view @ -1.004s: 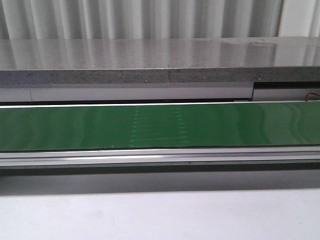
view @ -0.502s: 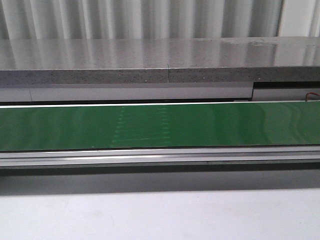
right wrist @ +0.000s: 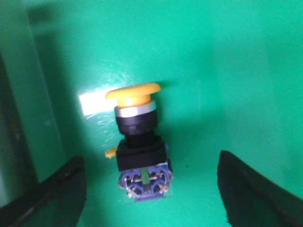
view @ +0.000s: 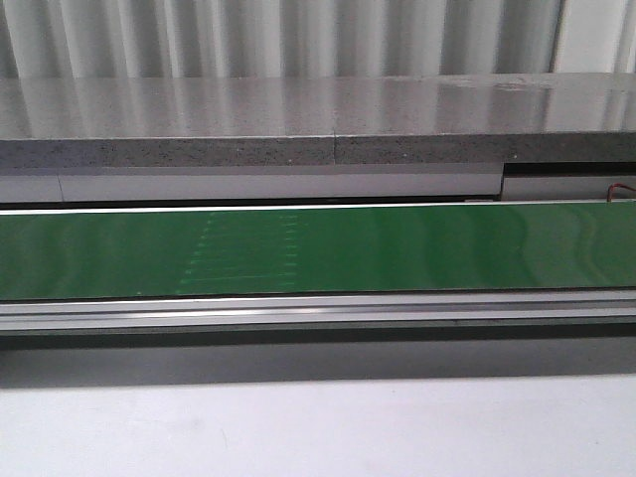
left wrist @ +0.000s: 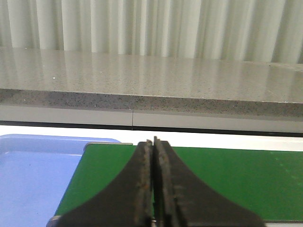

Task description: Move button from right to left

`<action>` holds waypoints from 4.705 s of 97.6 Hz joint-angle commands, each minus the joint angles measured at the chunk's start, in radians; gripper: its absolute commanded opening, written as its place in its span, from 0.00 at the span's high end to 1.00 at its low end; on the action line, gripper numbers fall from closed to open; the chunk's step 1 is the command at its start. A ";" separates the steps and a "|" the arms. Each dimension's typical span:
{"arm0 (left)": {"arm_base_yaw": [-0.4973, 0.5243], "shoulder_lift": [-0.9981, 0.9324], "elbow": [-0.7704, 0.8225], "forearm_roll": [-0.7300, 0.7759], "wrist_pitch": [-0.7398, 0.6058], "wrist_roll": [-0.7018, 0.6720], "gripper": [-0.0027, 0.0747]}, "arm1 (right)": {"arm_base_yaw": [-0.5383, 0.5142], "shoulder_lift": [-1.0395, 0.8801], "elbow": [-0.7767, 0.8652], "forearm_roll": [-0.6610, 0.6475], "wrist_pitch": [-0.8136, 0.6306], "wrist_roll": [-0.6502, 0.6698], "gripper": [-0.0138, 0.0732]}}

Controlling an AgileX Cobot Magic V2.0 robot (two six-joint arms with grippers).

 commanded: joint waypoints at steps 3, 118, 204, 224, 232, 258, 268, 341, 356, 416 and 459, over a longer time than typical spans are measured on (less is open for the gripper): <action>0.002 -0.034 0.025 -0.007 -0.078 -0.007 0.99 | -0.006 -0.013 -0.031 0.004 -0.046 -0.018 0.18; 0.002 -0.034 0.025 -0.007 -0.078 -0.007 0.99 | -0.003 -0.166 -0.033 0.231 0.073 -0.043 0.61; 0.002 -0.034 0.025 -0.007 -0.078 -0.007 0.99 | 0.223 -0.161 -0.028 0.235 0.138 -0.013 0.61; 0.002 -0.034 0.025 -0.007 -0.078 -0.007 0.99 | 0.223 -0.122 -0.028 0.234 0.154 -0.013 0.60; 0.002 -0.034 0.025 -0.007 -0.078 -0.007 0.99 | 0.223 -0.119 -0.028 0.234 0.158 -0.013 0.56; 0.002 -0.034 0.025 -0.007 -0.078 -0.007 0.99 | 0.226 -0.119 -0.028 0.234 0.168 -0.013 0.22; 0.002 -0.034 0.025 -0.007 -0.078 -0.007 0.99 | 0.226 -0.124 -0.029 0.239 0.168 -0.013 0.14; 0.002 -0.034 0.025 -0.007 -0.078 -0.007 0.99 | 0.488 -0.665 0.165 0.149 -0.036 -0.048 0.14; 0.002 -0.034 0.025 -0.007 -0.078 -0.007 0.99 | 0.488 -0.857 0.297 0.130 -0.088 -0.047 0.14; 0.002 -0.034 0.025 -0.007 -0.078 -0.007 0.99 | 0.391 -1.379 0.614 -0.004 -0.082 0.092 0.40; 0.002 -0.034 0.025 -0.007 -0.078 -0.007 0.99 | 0.391 -1.393 0.616 0.001 -0.069 0.093 0.92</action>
